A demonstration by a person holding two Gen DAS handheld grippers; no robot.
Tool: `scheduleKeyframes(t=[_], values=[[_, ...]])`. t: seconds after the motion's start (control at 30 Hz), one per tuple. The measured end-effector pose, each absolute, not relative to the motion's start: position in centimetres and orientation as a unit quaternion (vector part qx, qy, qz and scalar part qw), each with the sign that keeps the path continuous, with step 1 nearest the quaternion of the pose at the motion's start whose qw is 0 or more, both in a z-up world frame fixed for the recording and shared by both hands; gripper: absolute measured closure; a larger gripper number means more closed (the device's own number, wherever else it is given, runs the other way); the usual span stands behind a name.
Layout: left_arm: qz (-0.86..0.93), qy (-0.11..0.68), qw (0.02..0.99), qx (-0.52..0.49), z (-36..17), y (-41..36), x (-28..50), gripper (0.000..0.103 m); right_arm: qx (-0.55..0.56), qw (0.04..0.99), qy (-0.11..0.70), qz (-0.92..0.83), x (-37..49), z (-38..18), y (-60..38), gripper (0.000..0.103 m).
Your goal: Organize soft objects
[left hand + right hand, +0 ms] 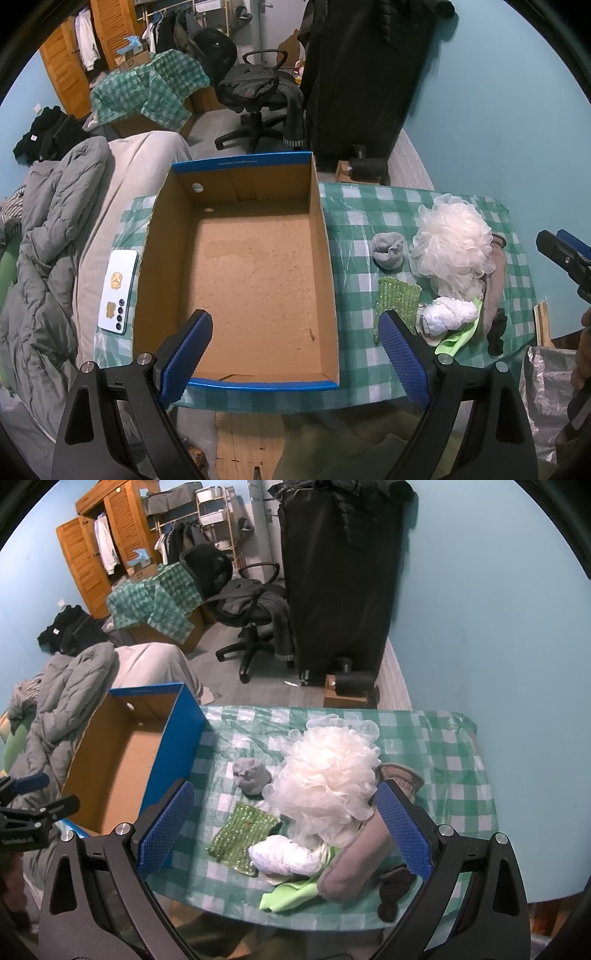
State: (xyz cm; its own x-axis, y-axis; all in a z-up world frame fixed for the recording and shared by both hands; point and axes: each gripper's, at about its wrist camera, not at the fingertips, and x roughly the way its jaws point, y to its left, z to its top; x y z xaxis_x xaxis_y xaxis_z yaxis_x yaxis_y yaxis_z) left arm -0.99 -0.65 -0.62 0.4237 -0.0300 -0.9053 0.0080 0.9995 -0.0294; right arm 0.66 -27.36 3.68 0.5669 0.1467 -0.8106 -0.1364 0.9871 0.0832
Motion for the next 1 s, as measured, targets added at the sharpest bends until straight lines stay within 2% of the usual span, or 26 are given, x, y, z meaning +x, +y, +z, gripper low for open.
scheduleKeyframes(t=[1.0], values=[[-0.009, 0.545, 0.838, -0.018, -0.53, -1.32, -1.57, 0.011, 0.007, 0.884, 0.460, 0.085, 0.19, 3.81, -27.17, 0.005]])
